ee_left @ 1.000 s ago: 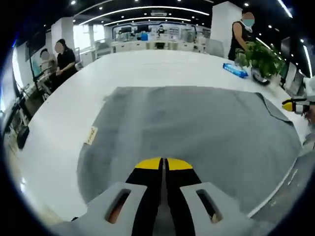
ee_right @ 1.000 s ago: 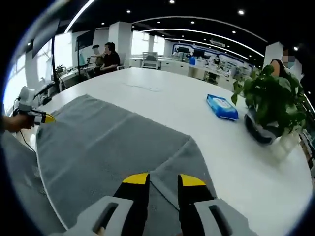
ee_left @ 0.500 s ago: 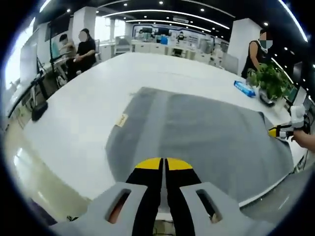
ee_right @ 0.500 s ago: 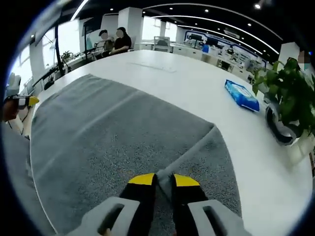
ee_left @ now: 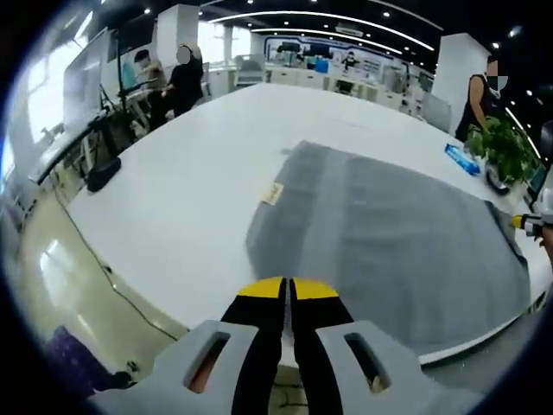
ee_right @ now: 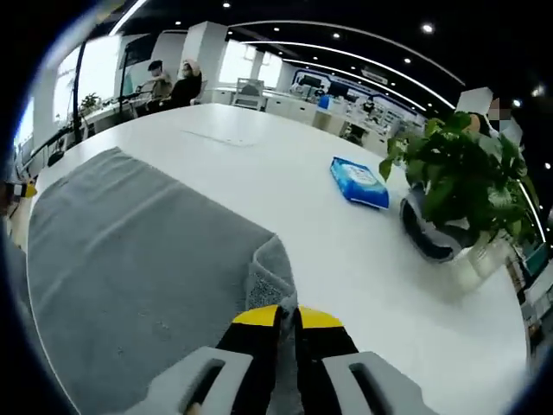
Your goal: Open the folded towel by lifting each exposed corner and separating the folded layers until the towel lies flat within the target outline without major curled edges
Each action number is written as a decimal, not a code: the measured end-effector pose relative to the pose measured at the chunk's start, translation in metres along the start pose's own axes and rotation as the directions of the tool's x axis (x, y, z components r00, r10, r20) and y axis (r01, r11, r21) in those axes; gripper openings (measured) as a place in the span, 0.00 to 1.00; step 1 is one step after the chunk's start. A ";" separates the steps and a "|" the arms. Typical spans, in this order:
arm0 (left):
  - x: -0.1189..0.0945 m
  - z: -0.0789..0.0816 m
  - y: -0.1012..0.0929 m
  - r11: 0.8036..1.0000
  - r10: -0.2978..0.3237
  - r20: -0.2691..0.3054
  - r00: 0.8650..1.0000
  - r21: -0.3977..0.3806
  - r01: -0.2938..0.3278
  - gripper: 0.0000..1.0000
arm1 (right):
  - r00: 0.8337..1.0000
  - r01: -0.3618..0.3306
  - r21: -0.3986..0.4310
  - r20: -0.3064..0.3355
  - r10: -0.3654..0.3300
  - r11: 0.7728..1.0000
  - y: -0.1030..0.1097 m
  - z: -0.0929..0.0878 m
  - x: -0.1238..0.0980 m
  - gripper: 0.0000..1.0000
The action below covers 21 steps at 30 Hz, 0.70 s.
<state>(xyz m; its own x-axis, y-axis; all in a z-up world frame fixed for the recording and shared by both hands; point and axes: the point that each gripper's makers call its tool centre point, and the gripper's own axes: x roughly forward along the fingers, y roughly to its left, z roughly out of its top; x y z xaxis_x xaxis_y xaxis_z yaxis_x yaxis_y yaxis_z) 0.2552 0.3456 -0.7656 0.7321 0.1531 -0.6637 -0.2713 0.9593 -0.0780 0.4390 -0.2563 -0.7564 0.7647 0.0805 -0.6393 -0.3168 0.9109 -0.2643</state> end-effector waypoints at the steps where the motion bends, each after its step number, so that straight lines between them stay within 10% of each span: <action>1: 0.000 0.000 0.001 1.000 0.002 -0.004 1.000 -0.007 -0.002 0.01 | 1.000 0.019 0.000 -0.004 -0.019 1.000 -0.008 -0.001 0.000 0.04; 21: 0.010 0.004 0.017 0.999 0.031 -0.023 0.999 -0.030 -0.032 0.03 | 0.990 0.118 -0.058 -0.076 -0.122 0.991 -0.072 -0.010 0.026 0.05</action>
<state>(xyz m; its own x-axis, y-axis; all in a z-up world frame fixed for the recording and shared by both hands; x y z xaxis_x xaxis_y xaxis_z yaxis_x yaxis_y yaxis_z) 0.2604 0.3646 -0.7710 0.7085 0.1774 -0.6831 -0.3131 0.9464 -0.0789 0.4759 -0.3238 -0.7614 0.7530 -0.0626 -0.6550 -0.2563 0.8889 -0.3796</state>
